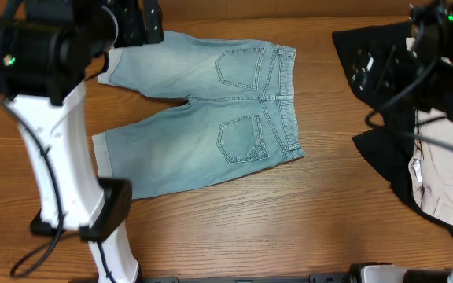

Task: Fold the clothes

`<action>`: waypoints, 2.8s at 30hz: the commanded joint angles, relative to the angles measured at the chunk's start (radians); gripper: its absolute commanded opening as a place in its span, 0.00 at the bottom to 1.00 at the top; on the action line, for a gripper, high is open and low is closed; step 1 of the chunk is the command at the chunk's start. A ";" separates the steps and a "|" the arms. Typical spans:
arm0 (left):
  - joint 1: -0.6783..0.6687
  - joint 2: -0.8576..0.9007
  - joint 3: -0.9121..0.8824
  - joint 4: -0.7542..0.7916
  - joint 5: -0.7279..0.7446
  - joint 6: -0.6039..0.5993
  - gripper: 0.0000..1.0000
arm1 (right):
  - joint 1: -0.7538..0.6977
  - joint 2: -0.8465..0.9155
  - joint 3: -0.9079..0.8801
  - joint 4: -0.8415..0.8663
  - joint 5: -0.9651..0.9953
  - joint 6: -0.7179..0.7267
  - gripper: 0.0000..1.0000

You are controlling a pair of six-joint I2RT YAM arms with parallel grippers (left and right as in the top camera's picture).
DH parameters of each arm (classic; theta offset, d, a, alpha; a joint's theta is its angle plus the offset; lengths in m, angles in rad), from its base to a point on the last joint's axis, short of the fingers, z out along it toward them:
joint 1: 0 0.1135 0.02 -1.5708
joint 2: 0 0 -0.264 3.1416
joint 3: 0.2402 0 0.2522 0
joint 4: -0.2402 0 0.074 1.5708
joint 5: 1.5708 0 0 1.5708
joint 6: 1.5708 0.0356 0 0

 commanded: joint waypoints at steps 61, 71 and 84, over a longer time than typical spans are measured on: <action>0.270 -0.632 -2.324 0.917 -0.269 -1.168 0.79 | 0.273 0.071 -0.870 0.576 0.098 0.382 1.00; 0.270 -0.512 -2.324 1.008 -0.270 -1.178 0.75 | 0.273 0.071 -0.870 0.580 0.098 0.381 0.99; 0.270 -0.512 -2.325 0.968 -0.269 -0.972 0.04 | 0.274 0.088 -0.871 0.591 0.098 0.382 0.87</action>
